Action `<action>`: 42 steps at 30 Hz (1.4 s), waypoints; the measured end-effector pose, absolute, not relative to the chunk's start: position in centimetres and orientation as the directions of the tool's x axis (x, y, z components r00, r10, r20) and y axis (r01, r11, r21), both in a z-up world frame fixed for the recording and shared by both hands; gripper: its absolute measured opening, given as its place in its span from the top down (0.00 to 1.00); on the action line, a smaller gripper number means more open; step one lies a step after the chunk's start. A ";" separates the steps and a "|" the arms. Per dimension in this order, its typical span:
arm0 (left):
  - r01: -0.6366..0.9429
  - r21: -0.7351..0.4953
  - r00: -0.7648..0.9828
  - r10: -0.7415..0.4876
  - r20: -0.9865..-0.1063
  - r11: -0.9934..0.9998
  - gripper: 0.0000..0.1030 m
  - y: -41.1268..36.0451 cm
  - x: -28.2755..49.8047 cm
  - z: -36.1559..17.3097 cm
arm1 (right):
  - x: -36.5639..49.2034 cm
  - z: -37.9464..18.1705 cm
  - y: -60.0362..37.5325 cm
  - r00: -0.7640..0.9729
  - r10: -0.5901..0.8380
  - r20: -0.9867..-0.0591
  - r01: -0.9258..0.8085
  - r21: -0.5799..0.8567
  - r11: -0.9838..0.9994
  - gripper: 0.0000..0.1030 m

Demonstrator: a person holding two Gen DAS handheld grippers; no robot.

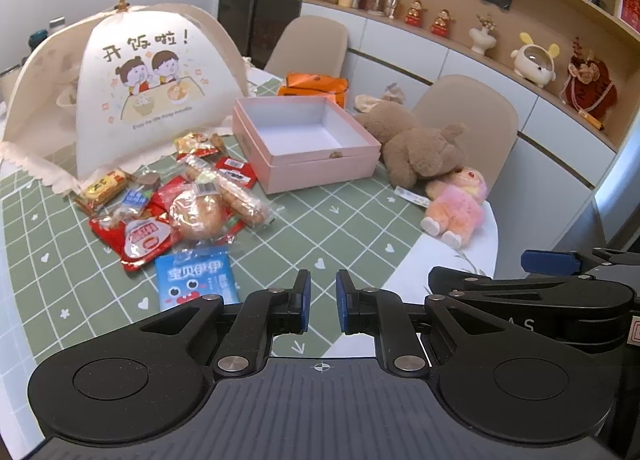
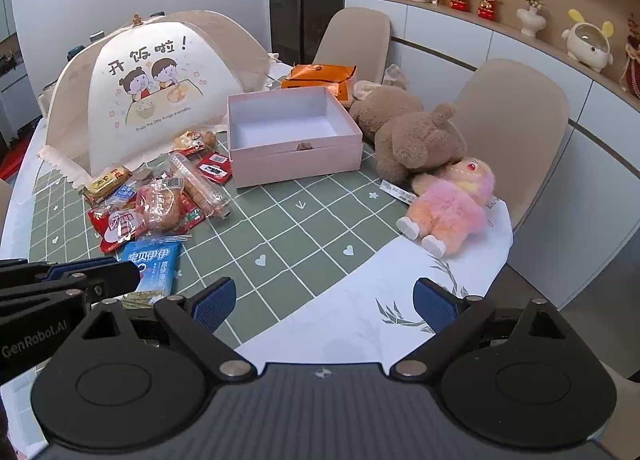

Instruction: Organize snacks

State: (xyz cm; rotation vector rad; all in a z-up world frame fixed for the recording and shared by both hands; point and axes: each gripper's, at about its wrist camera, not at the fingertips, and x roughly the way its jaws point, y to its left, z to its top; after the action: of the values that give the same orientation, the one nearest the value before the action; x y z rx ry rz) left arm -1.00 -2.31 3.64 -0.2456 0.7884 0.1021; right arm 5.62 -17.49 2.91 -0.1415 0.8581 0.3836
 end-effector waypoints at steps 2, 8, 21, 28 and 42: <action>-0.180 -0.179 0.699 -0.002 -0.715 0.967 0.84 -2.2 -1.0 3.7 | 5.5 2.9 -17.4 0.590 0.270 -0.761 -0.383 0.031 0.923 0.07; -0.177 -0.155 0.696 0.013 -0.718 0.972 0.84 -2.3 -1.1 3.5 | 5.3 2.8 -17.4 0.590 0.261 -0.764 -0.376 0.026 0.926 0.07; -0.203 -0.174 0.677 0.010 -0.736 0.964 0.84 -0.7 -1.6 2.5 | 4.9 2.6 -16.9 0.590 0.234 -0.773 -0.357 0.010 0.934 0.07; -0.197 -0.215 0.657 -0.034 -0.753 0.957 0.83 1.6 -2.3 1.2 | 4.6 2.0 -15.4 0.583 0.201 -0.787 -0.346 -0.016 0.938 0.07; -0.291 -0.190 0.591 0.021 -0.806 0.938 0.83 9.4 -1.1 -4.8 | 4.8 -6.5 -16.2 0.362 -0.051 -0.931 0.006 -0.052 0.999 0.08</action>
State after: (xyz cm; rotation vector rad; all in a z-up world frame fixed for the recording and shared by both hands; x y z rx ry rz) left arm -1.09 9.36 -4.80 -0.3180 0.9240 0.1847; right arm 4.80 -16.18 -6.54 -0.0416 1.2000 -0.0366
